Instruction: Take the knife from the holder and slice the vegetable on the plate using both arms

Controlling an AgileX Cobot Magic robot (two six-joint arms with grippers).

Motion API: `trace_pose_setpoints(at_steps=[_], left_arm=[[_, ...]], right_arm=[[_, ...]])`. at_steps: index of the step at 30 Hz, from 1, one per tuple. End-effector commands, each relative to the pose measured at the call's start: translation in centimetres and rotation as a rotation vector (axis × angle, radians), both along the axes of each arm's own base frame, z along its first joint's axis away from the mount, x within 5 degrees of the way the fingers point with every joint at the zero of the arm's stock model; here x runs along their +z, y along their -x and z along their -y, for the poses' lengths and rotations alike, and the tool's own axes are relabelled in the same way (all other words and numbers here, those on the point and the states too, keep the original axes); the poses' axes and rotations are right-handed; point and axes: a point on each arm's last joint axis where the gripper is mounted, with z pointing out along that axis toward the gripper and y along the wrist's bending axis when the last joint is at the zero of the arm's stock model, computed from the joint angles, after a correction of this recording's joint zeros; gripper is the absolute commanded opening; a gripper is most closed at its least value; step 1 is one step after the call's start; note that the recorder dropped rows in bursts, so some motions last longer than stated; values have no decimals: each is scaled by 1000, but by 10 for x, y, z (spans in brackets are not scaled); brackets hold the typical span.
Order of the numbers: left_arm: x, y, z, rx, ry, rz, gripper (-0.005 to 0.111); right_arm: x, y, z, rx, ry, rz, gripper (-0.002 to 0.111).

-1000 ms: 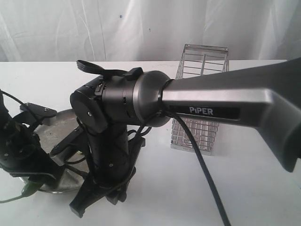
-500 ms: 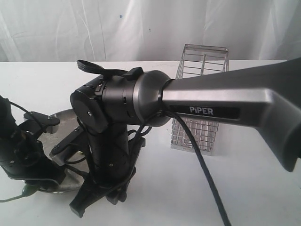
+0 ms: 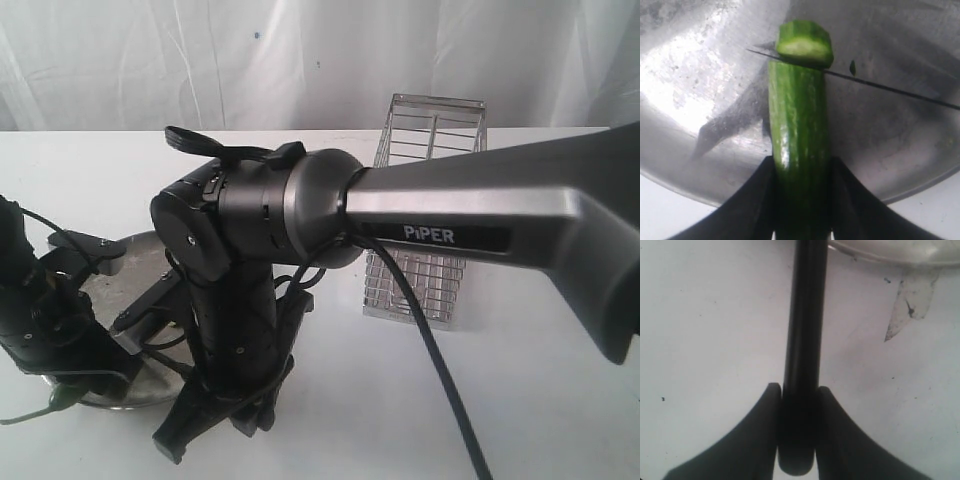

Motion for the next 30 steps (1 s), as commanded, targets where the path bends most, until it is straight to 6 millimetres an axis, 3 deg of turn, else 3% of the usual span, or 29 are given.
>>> trace_pose_setpoints(at_steps=[1, 12, 23, 30], left_arm=[[5, -1, 1, 9, 8, 17, 0], [20, 3, 0, 11, 21, 68, 0], [20, 4, 3, 36, 56, 51, 0], [22, 4, 11, 2, 130, 52, 0]], right_arm=[[7, 1, 2, 30, -1, -1, 0], [-5, -2, -3, 42, 38, -22, 0], [10, -11, -18, 46, -44, 22, 0], [7, -15, -26, 43, -59, 24, 0]])
